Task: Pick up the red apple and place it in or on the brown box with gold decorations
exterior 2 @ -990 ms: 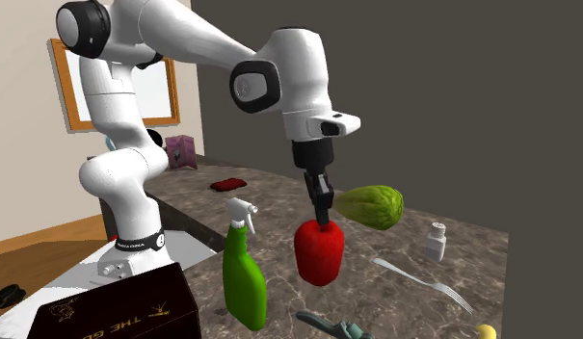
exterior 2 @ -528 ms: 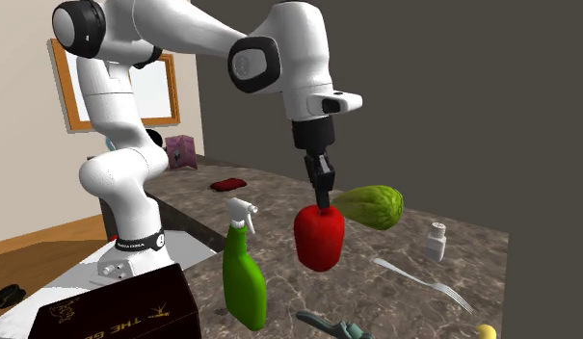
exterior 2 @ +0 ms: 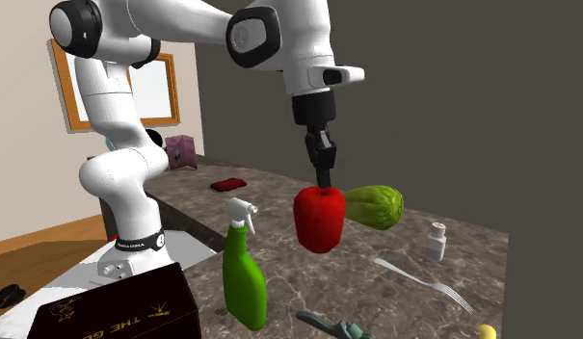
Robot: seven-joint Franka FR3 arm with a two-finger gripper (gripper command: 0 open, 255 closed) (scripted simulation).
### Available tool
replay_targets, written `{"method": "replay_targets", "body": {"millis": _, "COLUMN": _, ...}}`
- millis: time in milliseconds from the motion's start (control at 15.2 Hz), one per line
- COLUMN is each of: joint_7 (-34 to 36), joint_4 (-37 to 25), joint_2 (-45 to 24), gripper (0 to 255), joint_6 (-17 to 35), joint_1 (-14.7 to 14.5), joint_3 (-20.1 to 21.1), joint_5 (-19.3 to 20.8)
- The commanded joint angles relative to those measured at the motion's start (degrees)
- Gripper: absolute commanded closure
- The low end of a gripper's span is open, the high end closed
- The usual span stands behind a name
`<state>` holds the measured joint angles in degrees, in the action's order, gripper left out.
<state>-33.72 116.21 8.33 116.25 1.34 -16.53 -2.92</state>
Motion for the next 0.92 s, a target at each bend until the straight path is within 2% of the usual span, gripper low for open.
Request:
{"method": "replay_targets", "body": {"millis": 0, "joint_7": 0.22, "joint_4": -1.34, "joint_2": 0.3, "gripper": 255, "joint_6": -1.62, "joint_1": -0.02, "joint_3": 0.07, "joint_5": 0.14}}
{"method": "replay_targets", "body": {"millis": 594, "joint_7": 0.74, "joint_4": -7.67, "joint_2": 0.49, "gripper": 255, "joint_6": -8.12, "joint_1": -0.07, "joint_3": 0.18, "joint_5": 0.32}}
{"method": "replay_targets", "body": {"millis": 858, "joint_7": -1.75, "joint_4": -3.37, "joint_2": 6.75, "gripper": 255, "joint_6": -9.98, "joint_1": 1.63, "joint_3": -1.32, "joint_5": 2.11}}
